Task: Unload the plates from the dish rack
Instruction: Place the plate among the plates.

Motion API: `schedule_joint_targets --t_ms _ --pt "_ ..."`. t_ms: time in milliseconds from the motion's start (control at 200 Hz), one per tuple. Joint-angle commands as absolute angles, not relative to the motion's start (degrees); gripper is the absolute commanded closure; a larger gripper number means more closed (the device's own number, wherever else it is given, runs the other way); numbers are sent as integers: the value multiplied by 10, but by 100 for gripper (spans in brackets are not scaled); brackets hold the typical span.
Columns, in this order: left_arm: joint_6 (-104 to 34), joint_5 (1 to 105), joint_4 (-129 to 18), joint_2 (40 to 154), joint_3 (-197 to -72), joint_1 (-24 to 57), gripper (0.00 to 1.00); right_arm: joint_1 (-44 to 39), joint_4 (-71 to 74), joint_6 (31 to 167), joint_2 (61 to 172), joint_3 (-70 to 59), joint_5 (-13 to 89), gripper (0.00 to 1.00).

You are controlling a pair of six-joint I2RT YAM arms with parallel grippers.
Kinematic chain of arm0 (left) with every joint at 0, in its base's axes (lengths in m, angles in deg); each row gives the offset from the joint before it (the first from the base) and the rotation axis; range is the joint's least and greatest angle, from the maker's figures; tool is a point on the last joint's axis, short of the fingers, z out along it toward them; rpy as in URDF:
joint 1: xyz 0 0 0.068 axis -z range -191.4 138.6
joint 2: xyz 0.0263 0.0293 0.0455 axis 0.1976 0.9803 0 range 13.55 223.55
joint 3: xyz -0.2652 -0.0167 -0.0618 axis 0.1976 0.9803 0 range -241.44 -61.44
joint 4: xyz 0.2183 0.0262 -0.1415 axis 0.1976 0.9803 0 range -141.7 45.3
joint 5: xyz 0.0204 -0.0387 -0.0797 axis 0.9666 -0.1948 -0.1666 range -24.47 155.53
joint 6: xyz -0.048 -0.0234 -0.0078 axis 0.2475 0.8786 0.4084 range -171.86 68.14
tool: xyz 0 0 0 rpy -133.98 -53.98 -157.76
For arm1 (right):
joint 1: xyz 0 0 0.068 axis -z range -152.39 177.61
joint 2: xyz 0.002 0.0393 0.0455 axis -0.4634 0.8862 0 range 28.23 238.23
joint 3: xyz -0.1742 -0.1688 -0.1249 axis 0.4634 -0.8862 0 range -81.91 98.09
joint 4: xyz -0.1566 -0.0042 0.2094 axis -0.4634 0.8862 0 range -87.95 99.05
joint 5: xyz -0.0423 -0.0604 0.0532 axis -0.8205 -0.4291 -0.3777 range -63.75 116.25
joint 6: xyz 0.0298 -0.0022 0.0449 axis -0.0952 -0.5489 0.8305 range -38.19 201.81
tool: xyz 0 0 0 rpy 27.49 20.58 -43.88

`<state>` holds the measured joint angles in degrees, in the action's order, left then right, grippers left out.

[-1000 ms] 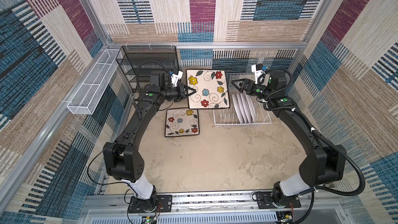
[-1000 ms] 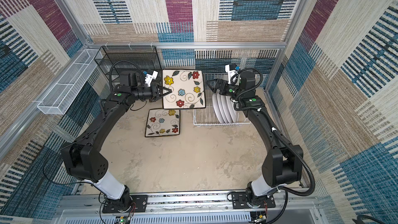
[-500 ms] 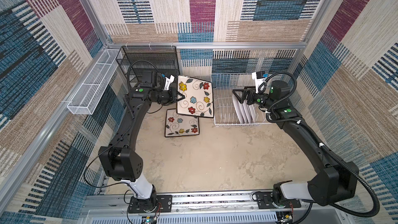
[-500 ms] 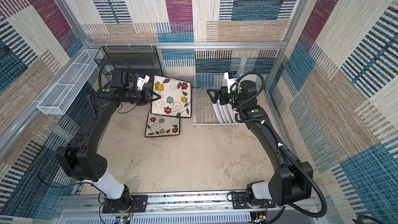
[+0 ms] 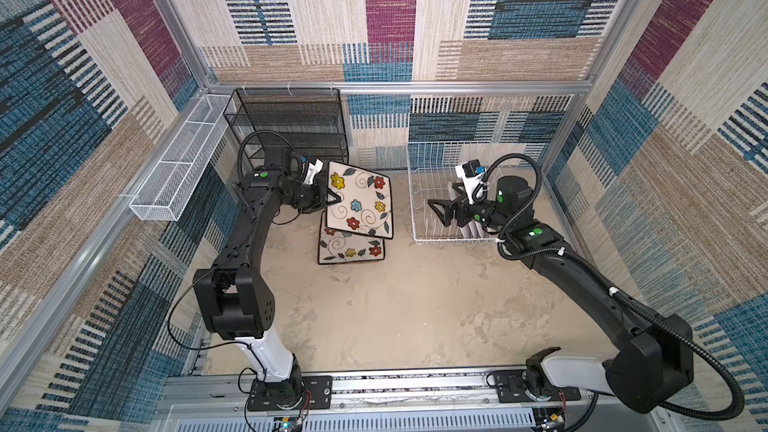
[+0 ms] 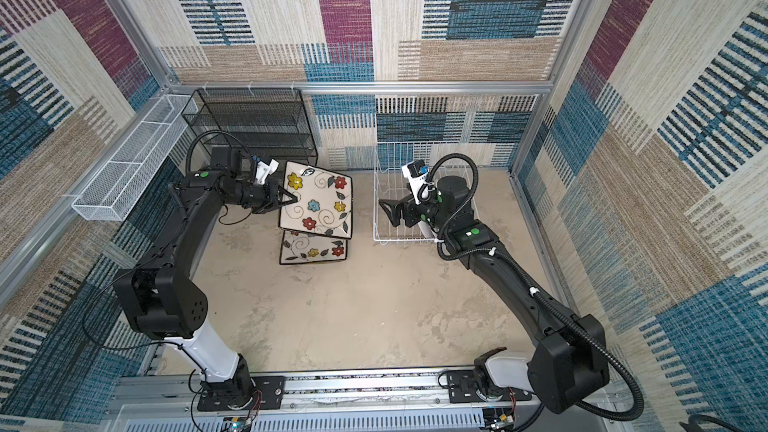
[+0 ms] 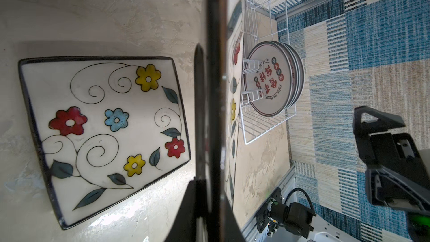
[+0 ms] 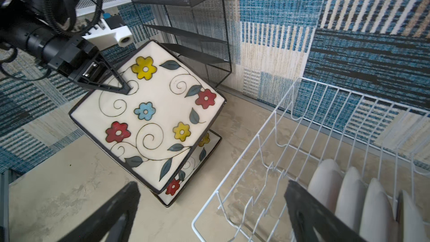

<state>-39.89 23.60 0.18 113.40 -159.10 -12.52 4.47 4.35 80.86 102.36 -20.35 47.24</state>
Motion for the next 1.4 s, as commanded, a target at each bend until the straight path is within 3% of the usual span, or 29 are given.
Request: schedule_joint_targets --t_ms 0,1392 --pt "-419 191 -18 1137 -1582 -136 100 35 5 780 1022 -208 457 0" --pt "-483 115 -74 1297 -1472 -211 100 21 3 788 1038 -188 465 0"
